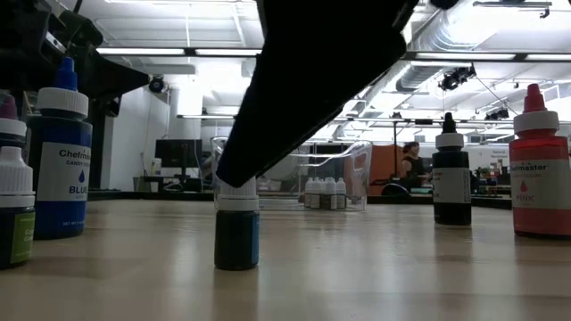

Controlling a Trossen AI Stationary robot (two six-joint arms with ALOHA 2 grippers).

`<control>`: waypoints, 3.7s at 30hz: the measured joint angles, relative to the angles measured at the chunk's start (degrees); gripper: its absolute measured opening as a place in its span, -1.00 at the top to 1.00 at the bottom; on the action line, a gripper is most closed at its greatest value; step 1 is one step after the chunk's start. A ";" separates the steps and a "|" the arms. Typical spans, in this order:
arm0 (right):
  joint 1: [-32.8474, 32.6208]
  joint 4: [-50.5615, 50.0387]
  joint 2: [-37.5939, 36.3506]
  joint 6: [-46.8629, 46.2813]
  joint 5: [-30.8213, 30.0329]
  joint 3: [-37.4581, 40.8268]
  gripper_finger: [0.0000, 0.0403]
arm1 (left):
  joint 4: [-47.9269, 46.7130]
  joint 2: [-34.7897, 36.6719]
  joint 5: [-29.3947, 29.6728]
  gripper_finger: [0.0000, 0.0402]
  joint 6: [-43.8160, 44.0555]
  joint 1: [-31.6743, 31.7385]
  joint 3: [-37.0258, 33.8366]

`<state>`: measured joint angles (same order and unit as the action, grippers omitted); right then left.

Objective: Pick & Place food coloring
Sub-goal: Put the small light blue food coloring bottle into the transparent bin

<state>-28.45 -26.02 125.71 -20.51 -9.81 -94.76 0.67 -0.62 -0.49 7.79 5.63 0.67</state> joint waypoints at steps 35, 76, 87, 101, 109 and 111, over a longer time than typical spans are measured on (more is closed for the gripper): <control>0.68 0.86 1.11 0.00 4.43 -0.11 0.29 | 0.00 0.01 0.02 1.00 0.02 -0.02 0.00; 0.66 1.92 0.22 0.02 6.69 0.00 0.80 | 0.00 0.02 0.00 1.00 0.02 -0.02 0.00; 0.75 2.73 -5.29 0.20 0.38 -0.09 0.80 | 0.00 0.01 0.00 1.00 0.01 -0.01 0.00; 8.79 -26.09 -11.96 3.94 -6.04 -20.88 0.81 | 0.00 0.02 0.00 1.00 0.02 -0.01 0.00; 20.02 -31.40 -11.96 10.17 -6.42 -28.30 0.81 | 0.00 0.00 0.02 1.00 0.01 -0.01 0.00; 23.52 -32.93 -11.82 10.30 -6.36 -28.26 0.81 | 0.00 0.00 0.02 1.00 0.00 0.00 0.00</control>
<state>-4.93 -58.95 113.89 -10.21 -16.17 -123.02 0.67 -0.62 -0.47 7.79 5.63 0.67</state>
